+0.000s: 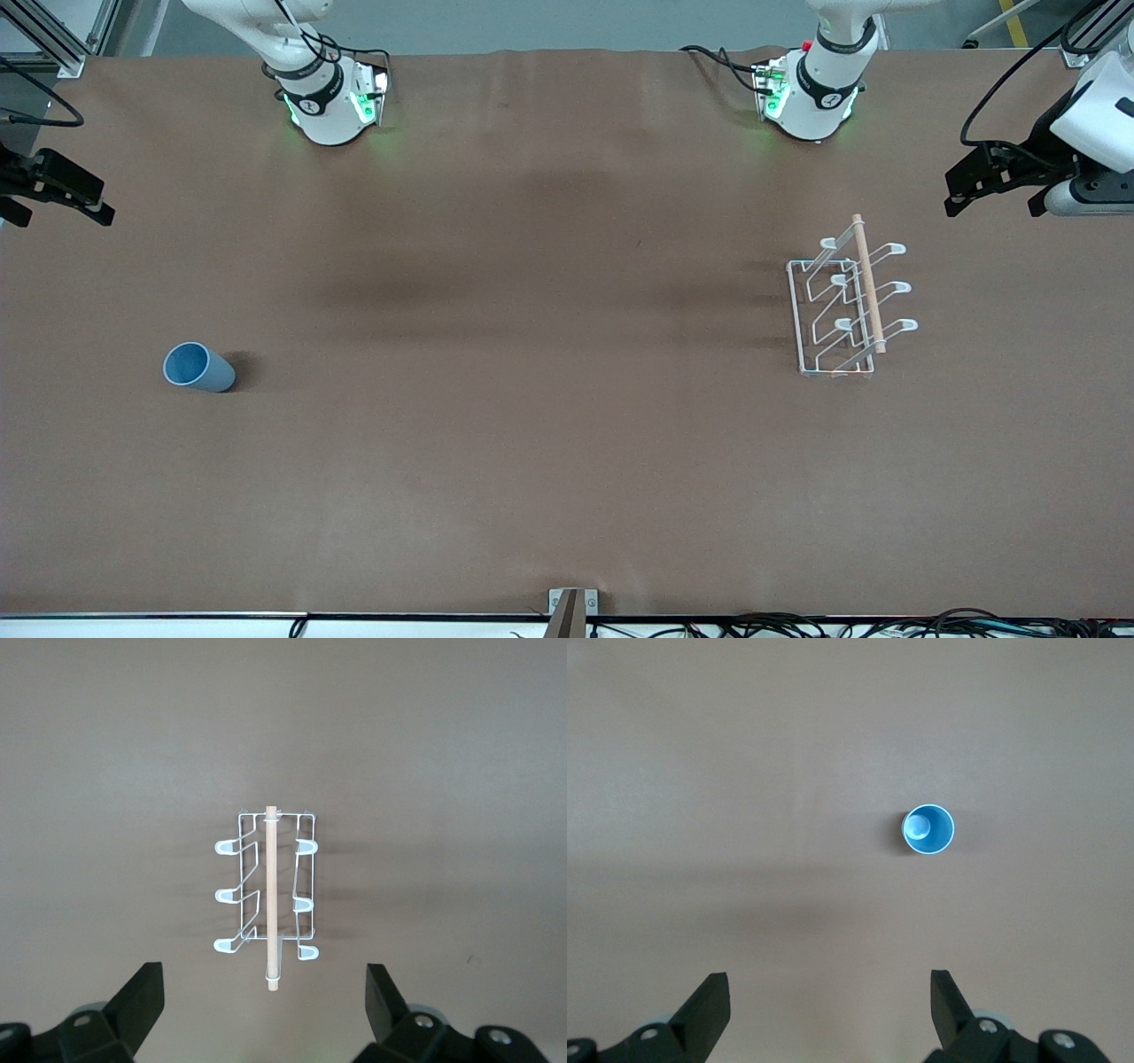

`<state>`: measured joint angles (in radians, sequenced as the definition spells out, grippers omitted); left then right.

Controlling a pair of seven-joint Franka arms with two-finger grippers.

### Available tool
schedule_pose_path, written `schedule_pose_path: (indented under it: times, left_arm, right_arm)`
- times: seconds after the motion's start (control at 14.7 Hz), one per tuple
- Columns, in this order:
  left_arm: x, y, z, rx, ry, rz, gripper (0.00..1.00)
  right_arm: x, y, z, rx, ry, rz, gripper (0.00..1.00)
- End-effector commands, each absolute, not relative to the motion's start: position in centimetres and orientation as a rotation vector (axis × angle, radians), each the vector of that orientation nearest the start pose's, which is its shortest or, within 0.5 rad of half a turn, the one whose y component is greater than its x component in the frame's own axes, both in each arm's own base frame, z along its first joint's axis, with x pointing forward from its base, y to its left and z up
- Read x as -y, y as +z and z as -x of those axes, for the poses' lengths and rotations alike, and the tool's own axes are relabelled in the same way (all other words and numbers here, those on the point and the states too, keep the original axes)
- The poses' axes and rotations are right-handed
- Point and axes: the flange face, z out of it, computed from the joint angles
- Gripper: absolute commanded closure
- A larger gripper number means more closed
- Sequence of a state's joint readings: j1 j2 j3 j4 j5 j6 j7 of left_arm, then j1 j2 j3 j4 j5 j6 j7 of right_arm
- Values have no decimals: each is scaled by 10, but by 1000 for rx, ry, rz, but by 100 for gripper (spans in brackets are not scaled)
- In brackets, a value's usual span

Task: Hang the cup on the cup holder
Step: 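Move the right gripper down toward the light blue cup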

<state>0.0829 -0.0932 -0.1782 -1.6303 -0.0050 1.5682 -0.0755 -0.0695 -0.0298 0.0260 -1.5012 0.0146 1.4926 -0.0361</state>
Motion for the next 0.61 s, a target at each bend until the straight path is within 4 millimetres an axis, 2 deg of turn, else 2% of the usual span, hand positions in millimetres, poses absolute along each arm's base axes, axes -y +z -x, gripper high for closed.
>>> schedule_pose_path:
  times: [0.0, 0.34, 0.54]
  left_arm:
    - [55, 652, -518, -37, -56, 3115, 0]
    - [50, 663, -517, -24, -39, 3117, 0]
    - [45, 660, -514, -10, 13, 3117, 0]
  right_arm:
    - [22, 669, -537, -24, -36, 3140, 0]
    - [22, 669, -537, -21, -39, 3140, 0]
    - [24, 668, -538, -26, -41, 3140, 0]
